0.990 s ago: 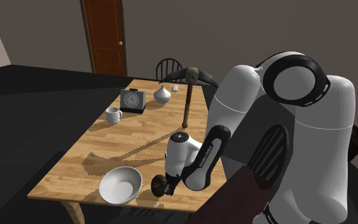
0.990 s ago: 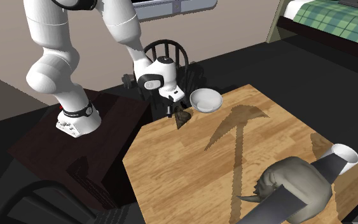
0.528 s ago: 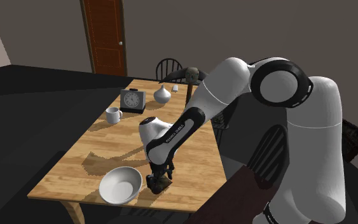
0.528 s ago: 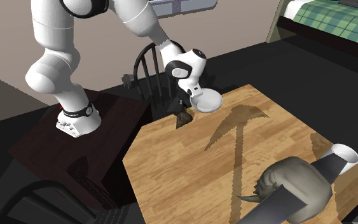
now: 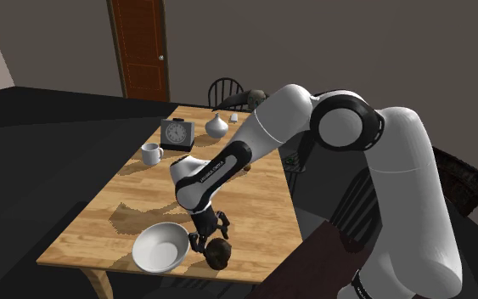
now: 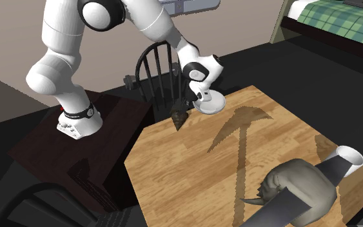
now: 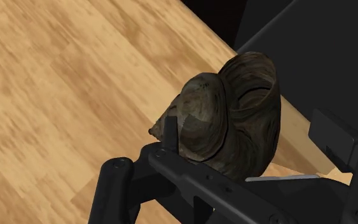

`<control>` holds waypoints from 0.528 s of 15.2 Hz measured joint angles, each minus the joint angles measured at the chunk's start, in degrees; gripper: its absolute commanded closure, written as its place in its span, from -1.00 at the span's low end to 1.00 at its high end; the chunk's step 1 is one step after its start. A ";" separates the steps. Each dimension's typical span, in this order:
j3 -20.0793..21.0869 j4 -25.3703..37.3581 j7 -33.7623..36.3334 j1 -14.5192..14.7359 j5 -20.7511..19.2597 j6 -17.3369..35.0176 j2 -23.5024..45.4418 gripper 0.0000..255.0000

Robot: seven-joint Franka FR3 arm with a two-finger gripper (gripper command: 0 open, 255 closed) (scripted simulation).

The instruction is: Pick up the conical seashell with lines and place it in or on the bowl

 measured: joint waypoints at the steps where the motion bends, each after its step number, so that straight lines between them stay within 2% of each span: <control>1: -0.15 -0.43 0.08 -0.05 -0.15 0.85 0.04 -1.00; 8: -0.22 -1.36 0.04 -0.07 -0.20 1.90 0.67 -1.00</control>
